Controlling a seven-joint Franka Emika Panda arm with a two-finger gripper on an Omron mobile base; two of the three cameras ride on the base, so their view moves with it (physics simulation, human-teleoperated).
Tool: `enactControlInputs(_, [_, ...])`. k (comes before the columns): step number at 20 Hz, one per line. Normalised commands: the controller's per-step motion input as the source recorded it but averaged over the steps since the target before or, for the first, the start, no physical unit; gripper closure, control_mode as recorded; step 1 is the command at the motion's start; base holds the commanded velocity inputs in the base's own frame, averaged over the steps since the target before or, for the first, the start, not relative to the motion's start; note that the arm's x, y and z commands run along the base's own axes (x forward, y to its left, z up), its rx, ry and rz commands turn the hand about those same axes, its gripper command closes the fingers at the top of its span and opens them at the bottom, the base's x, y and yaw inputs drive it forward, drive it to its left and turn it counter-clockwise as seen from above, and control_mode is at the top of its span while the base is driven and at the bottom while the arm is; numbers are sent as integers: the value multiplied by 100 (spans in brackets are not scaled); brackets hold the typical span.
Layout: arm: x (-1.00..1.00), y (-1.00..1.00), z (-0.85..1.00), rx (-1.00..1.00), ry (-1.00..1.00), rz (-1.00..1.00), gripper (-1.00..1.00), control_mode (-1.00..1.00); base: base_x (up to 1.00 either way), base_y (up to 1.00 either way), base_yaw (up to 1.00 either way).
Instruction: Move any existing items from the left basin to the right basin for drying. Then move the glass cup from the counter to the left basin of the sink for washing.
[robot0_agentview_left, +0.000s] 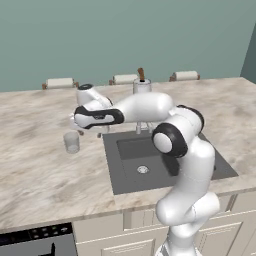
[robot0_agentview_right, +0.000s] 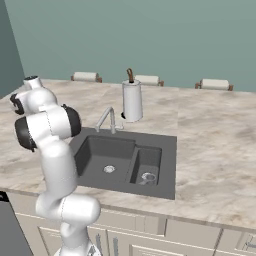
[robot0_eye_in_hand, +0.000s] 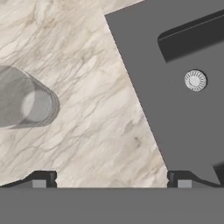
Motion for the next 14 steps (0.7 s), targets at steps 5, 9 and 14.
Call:
enactControlInputs(5, [25,25,-15,0,0,0,-100,-100,0,0,0])
enactControlInputs(9, [23,24,-16,0,0,0,-100,-100,0,0,0])
enactControlInputs(14, [25,22,-18,0,0,0,-100,-100,0,0,0])
